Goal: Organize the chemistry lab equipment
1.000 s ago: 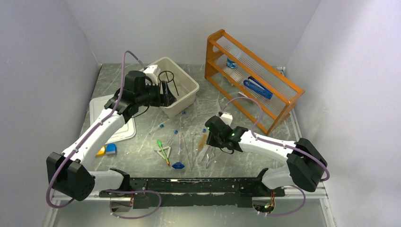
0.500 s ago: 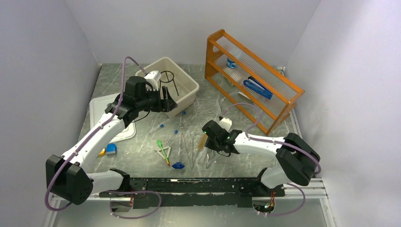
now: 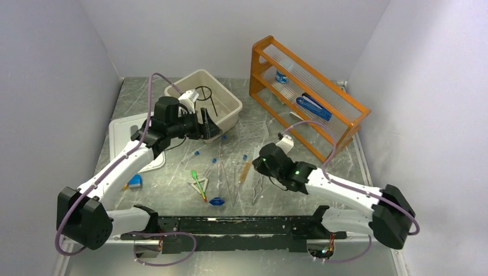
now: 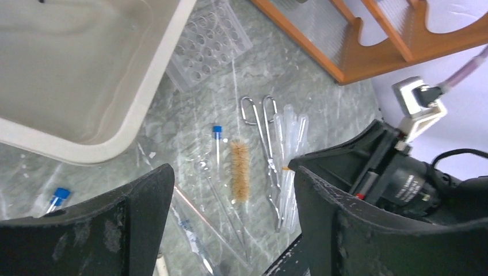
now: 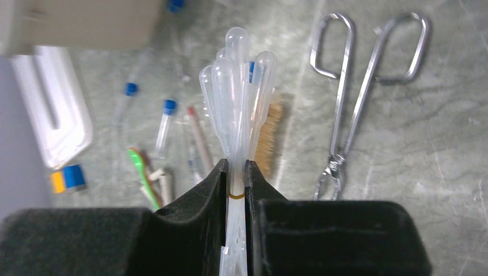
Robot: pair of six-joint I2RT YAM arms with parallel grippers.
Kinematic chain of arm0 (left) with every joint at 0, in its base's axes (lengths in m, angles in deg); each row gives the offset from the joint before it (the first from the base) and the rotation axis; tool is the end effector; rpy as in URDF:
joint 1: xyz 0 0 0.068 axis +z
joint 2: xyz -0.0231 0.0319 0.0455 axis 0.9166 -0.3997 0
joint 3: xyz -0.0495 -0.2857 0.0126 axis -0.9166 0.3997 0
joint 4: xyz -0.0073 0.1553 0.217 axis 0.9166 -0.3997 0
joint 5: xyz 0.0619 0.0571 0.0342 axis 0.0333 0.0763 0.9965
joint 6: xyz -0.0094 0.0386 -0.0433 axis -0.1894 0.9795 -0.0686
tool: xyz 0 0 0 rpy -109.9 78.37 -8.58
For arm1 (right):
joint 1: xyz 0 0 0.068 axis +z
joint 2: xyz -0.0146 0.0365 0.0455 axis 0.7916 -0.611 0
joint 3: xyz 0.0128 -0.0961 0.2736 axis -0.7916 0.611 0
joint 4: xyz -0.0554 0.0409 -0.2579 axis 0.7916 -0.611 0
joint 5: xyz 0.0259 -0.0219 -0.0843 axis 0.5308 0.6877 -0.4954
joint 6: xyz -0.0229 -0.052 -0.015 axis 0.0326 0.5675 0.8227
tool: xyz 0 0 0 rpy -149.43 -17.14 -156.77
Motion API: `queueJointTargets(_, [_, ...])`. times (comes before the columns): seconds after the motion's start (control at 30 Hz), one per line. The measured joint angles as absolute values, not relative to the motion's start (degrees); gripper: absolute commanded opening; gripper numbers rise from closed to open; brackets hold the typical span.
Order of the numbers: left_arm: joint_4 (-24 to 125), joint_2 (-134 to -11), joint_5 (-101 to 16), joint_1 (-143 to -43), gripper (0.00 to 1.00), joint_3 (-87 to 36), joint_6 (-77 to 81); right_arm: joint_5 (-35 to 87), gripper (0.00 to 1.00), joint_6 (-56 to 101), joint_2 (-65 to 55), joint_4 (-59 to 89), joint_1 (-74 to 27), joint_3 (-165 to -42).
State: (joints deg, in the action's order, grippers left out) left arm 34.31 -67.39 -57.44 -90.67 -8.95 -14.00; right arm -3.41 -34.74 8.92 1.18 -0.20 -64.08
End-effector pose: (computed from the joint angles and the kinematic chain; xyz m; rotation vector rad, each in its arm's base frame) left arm 0.2487 -0.1303 0.3184 0.1952 2.1692 -0.9545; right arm 0.1574 0.1763 0.2154 0.4337 2.3237 0.5752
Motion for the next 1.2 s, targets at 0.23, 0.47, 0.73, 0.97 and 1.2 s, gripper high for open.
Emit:
queueJointTargets(0.23, [42.2, -66.6, -65.3, -90.7, 0.84, -6.0, -17.3, -2.4, 0.16, -24.2, 19.0, 7.3, -0.6, -65.3])
queueJointTargets(0.47, [58.0, -66.1, -76.5, -93.3, 0.8, -1.8, -24.6, 6.3, 0.16, -14.1, 18.6, 15.9, -2.1, -75.4])
queueJointTargets(0.73, [73.3, -63.1, -83.8, -93.9, 0.73, 2.3, -32.1, 14.6, 0.17, -11.6, 15.6, 23.1, -4.3, -80.8])
queueJointTargets(0.97, [77.9, -61.4, -85.0, -94.0, 0.69, 2.3, -33.2, 19.4, 0.17, -12.2, 13.5, 24.7, -5.3, -80.8])
queueJointTargets(1.2, [69.2, -63.0, -83.8, -95.0, 0.57, -0.2, -26.9, 23.1, 0.17, -14.0, 11.2, 27.7, -5.8, -80.9])
